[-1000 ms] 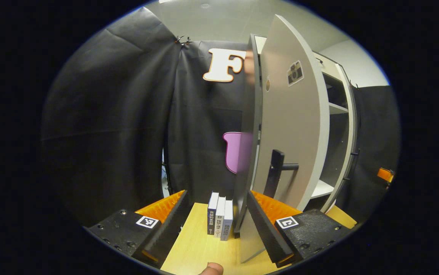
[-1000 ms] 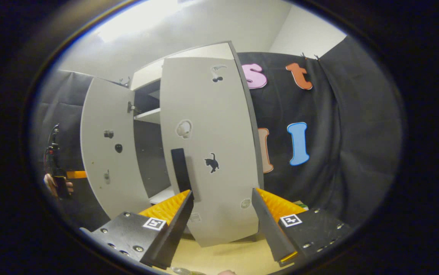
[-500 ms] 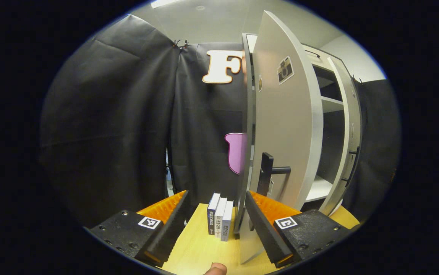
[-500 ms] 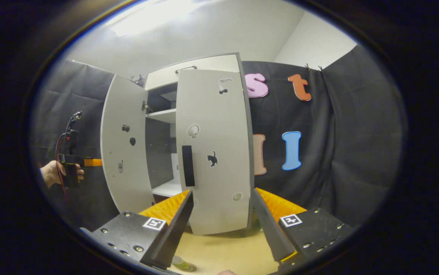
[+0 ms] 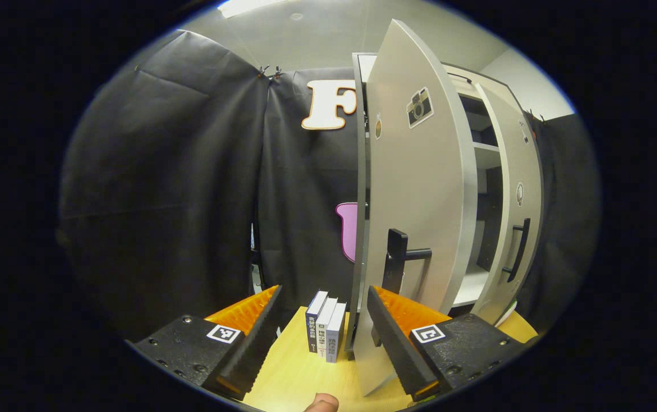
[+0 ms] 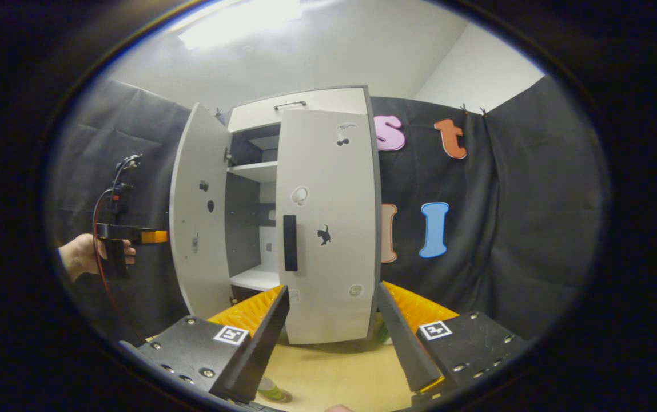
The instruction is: Grasp the bottle in the cabinet with the left hand and place it on the coaster, then close the right door with the right hand and the left door with the left hand.
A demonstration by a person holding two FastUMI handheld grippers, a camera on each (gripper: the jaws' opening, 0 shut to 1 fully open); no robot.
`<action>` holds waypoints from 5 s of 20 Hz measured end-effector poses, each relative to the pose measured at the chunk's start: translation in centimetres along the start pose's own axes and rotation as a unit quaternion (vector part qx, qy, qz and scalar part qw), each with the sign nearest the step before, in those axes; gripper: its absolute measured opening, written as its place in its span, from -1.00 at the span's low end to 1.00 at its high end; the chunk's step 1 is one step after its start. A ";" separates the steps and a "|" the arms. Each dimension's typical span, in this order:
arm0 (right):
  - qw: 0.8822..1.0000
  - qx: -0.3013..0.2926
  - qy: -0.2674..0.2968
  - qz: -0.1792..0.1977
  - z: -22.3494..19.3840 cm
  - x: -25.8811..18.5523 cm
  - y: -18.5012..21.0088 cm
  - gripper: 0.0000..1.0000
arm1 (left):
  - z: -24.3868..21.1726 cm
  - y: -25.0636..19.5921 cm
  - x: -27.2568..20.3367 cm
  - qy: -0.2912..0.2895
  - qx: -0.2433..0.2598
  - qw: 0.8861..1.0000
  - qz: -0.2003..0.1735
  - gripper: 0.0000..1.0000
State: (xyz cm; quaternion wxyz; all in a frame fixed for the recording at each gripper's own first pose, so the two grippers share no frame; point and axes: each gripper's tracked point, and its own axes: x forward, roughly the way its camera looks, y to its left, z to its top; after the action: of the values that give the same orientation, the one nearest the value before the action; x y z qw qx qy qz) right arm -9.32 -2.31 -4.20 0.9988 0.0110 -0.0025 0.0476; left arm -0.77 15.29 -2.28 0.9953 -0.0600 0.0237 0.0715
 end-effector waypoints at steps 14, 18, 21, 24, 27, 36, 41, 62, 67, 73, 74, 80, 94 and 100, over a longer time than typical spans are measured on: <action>0.999 0.001 0.041 -0.020 -2.3 1.1 2.8 0.86 | 0.1 -0.6 0.2 0.019 -0.012 1.000 -0.011 0.80; 0.999 0.001 0.038 -0.018 -1.9 0.7 3.6 0.86 | 0.0 -4.0 0.4 0.018 -0.012 0.998 -0.054 0.90; 0.999 0.009 0.037 -0.015 -1.7 1.0 4.1 0.86 | 0.0 -5.9 0.9 0.010 -0.017 0.998 -0.066 0.90; 0.999 0.004 0.038 -0.026 -1.5 1.3 3.6 0.86 | 0.0 -7.7 0.9 0.010 -0.019 0.996 -0.083 1.00; 0.999 0.008 0.038 -0.030 -1.4 1.5 3.5 0.86 | -0.2 -9.6 0.6 0.009 -0.023 0.994 -0.107 0.90; 0.999 0.013 0.031 -0.027 -0.7 1.4 4.0 0.86 | 1.2 -11.2 -2.1 -0.019 0.028 0.995 -0.095 0.93; 0.999 0.012 0.029 -0.021 -0.5 2.0 4.4 0.86 | 0.3 -10.7 -3.4 -0.011 0.007 0.996 -0.092 0.92; 0.999 -0.002 0.026 -0.031 0.0 2.7 7.2 0.86 | 0.1 -10.0 -5.4 -0.017 -0.003 0.993 -0.115 0.93; 0.999 -0.003 0.009 -0.040 0.6 2.1 6.7 0.86 | -0.2 -11.4 -5.3 -0.023 -0.008 0.992 -0.126 0.93; 0.999 -0.006 -0.002 -0.049 1.1 2.0 4.9 0.86 | 0.1 -14.8 -5.3 -0.027 0.016 0.987 -0.155 0.93; 0.999 -0.009 -0.003 -0.048 1.0 2.1 4.6 0.86 | 0.1 -15.1 -5.4 -0.028 0.021 0.987 -0.155 0.86; 0.999 -0.015 -0.003 -0.040 1.0 2.8 3.0 0.86 | 0.1 -16.9 -5.7 -0.031 0.004 0.988 -0.151 0.94; 0.999 0.000 0.009 -0.049 0.7 2.1 4.6 0.86 | -2.0 -17.2 -6.9 -0.017 0.024 0.986 -0.162 0.94; 0.999 -0.003 0.004 -0.038 0.9 2.9 3.4 0.86 | -1.5 -18.1 -7.4 -0.022 0.006 0.988 -0.152 0.93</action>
State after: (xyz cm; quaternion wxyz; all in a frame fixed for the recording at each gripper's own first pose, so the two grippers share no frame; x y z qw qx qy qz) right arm -6.79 1.30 -3.19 0.9999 0.0076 0.0013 0.0100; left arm -5.55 -3.75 -1.25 0.9953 -0.0558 -0.0073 -0.0790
